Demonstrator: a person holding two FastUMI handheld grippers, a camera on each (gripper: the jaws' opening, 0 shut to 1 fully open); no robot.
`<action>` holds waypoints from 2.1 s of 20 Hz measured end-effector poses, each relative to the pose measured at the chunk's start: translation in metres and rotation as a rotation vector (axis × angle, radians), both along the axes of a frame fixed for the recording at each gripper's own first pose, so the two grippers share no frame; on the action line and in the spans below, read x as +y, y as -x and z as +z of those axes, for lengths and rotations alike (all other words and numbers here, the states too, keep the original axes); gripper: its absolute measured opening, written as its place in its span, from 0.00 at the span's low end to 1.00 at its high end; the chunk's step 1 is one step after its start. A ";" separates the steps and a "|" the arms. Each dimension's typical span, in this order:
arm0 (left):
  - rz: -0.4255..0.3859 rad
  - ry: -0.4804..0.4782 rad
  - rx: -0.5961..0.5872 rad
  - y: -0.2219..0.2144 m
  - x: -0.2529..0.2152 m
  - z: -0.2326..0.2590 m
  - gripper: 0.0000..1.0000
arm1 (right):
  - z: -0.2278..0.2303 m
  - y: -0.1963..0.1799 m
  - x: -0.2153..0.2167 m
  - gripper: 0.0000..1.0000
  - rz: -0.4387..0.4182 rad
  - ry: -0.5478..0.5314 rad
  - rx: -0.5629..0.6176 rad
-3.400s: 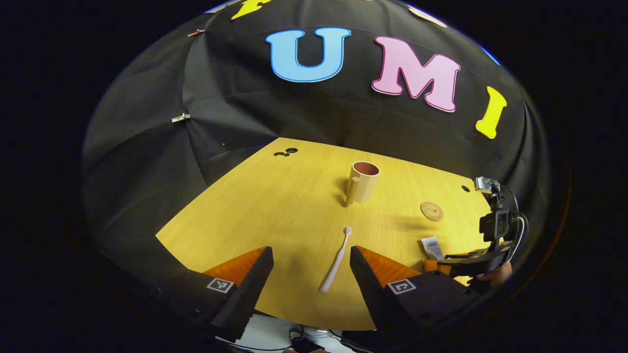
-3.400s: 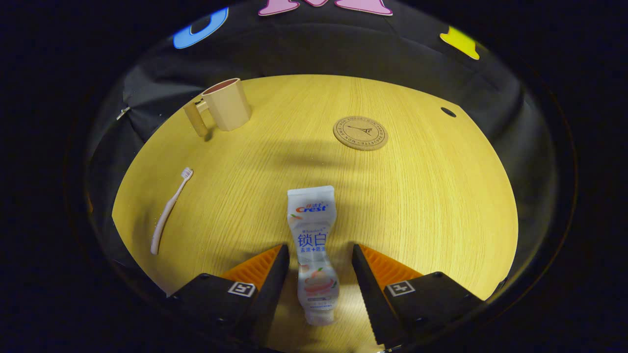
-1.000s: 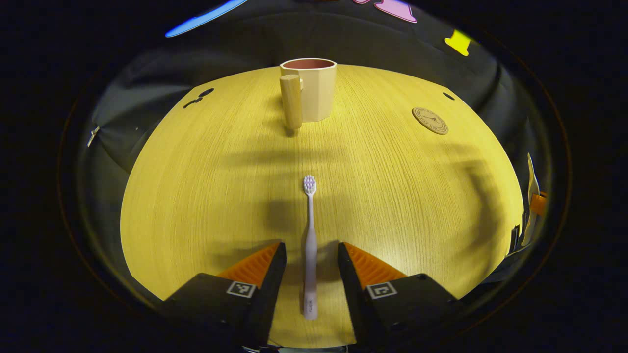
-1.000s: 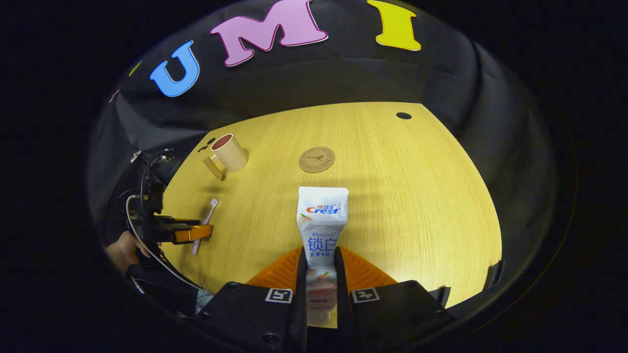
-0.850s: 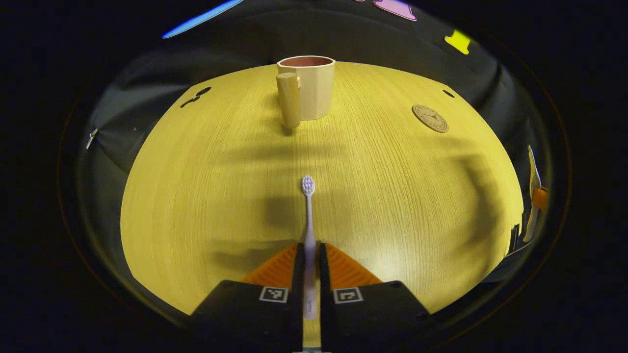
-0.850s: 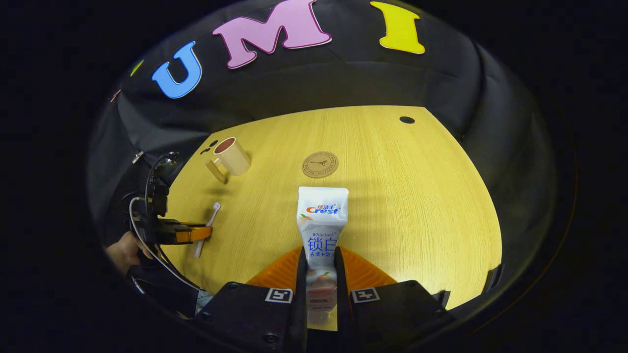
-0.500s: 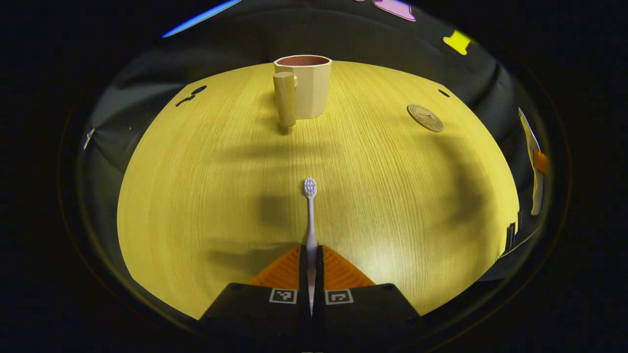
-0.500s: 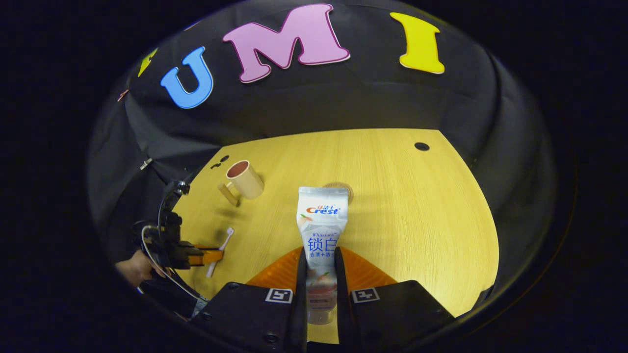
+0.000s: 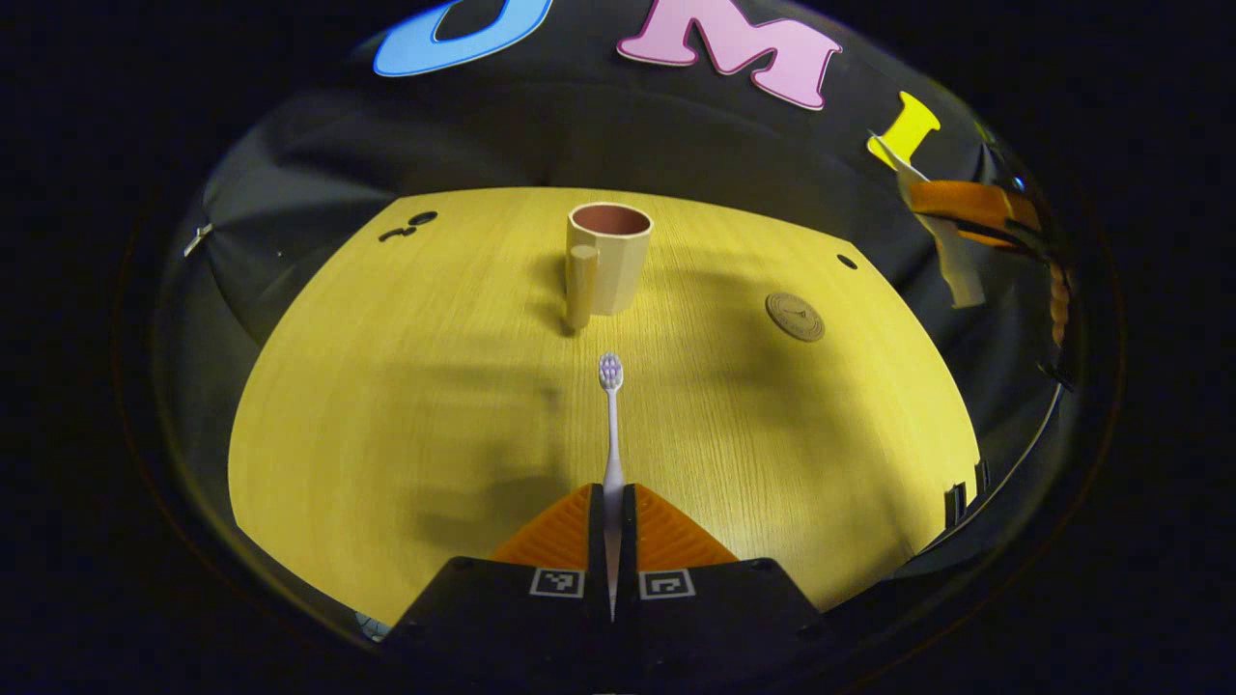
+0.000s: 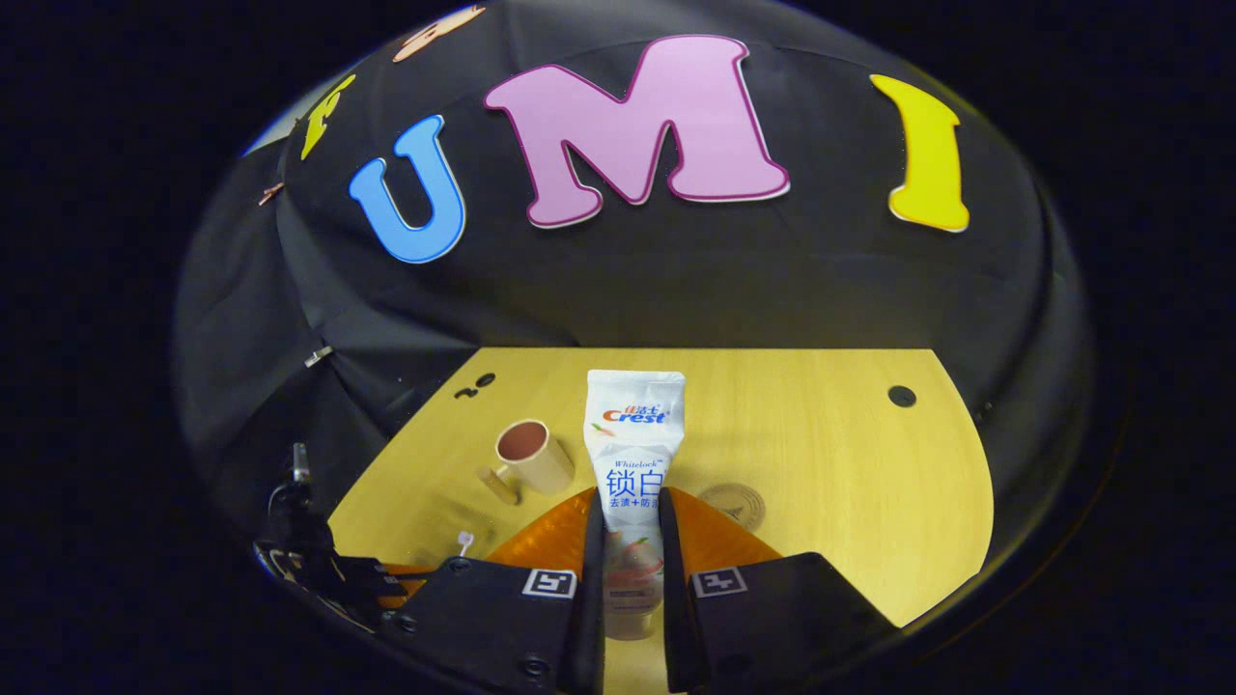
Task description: Put the toothbrush and toothpaste on the desktop into the cup, then pick up the cup and place it on the coaster on the desktop.
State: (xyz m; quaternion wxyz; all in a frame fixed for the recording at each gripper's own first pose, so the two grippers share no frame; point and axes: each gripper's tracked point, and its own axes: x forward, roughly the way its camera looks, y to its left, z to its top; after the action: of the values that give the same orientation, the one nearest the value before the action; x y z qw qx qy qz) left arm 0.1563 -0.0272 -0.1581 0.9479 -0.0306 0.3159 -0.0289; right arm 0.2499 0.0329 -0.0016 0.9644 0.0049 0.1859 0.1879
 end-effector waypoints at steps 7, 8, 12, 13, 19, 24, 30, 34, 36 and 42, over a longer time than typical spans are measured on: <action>0.056 0.018 -0.190 0.018 0.026 0.047 0.06 | 0.041 -0.060 0.109 0.28 0.149 -0.008 -0.143; 0.079 0.007 -0.220 0.020 0.034 0.053 0.07 | 0.043 -0.067 0.123 0.28 0.166 -0.014 -0.157; 0.140 0.014 -0.318 0.029 0.056 0.075 0.06 | 0.035 -0.098 0.171 0.28 0.210 -0.044 -0.188; 0.154 0.018 -0.338 0.033 0.061 0.079 0.06 | 0.031 -0.106 0.181 0.28 0.216 -0.053 -0.197; 0.204 0.086 -0.429 0.026 0.087 0.096 0.06 | -0.006 -0.143 0.215 0.28 0.239 -0.067 -0.222; 0.195 0.090 -0.468 0.012 0.085 0.104 0.06 | -0.046 -0.153 0.223 0.28 0.236 -0.051 -0.206; 0.155 0.072 -0.471 0.000 0.075 0.104 0.06 | -0.084 -0.144 0.228 0.32 0.273 0.008 -0.212; 0.142 0.084 -0.492 -0.007 0.067 0.111 0.06 | -0.103 -0.119 0.220 0.50 0.302 -0.011 -0.148; 0.135 0.085 -0.507 -0.010 0.061 0.115 0.06 | -0.097 -0.109 0.212 0.71 0.302 -0.031 -0.152; 0.095 0.121 -0.606 -0.035 0.038 0.148 0.06 | -0.058 -0.096 0.161 0.98 0.228 -0.043 -0.210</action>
State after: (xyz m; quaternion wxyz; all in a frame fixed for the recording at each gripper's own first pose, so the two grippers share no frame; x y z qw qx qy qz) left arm 0.1917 0.0112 -0.0103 0.9956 -0.0916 0.0149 -0.0111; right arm 0.3454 0.1938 -0.0600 0.9507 -0.0154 0.0792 0.2995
